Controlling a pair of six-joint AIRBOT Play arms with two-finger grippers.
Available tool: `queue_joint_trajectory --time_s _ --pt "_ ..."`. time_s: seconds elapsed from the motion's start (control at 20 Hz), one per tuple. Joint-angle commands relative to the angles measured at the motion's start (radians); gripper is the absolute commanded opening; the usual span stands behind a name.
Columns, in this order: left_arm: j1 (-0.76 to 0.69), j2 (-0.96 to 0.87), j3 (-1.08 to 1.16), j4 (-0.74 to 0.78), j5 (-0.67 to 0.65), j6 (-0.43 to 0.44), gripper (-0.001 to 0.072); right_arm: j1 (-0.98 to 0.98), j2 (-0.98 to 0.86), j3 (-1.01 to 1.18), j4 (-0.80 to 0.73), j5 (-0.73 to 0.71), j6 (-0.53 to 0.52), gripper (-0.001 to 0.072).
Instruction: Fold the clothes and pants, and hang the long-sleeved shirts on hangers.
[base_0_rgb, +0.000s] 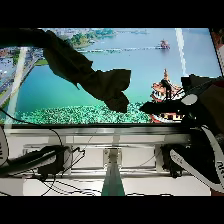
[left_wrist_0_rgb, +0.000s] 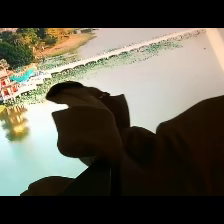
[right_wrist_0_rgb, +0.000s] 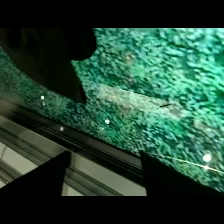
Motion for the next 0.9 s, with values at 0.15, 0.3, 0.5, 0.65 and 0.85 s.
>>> queue_joint_trajectory --time_s 0.15,0.3,0.5,0.65,0.85 --pt "-0.021 0.034 -0.002 -0.002 -0.072 -0.048 0.0023 0.234 -0.205 0.032 0.127 -0.201 0.104 0.0650" --pt "-0.027 0.034 -0.002 -0.002 -0.072 -0.048 0.0024 0.234 -0.356 0.146 0.124 -0.187 0.104 0.0649" --pt "-0.027 0.034 -0.002 -0.001 -0.071 -0.048 0.0024 0.236 -0.525 0.293 0.115 -0.090 0.120 0.0550" --pt "-0.027 0.034 -0.001 -0.001 -0.072 -0.048 0.0024 0.236 -0.572 0.363 0.127 0.006 0.119 0.0279" --pt "-0.026 0.034 -0.001 0.000 -0.070 -0.048 0.0024 0.235 -0.554 0.427 0.125 0.140 0.056 0.0011"
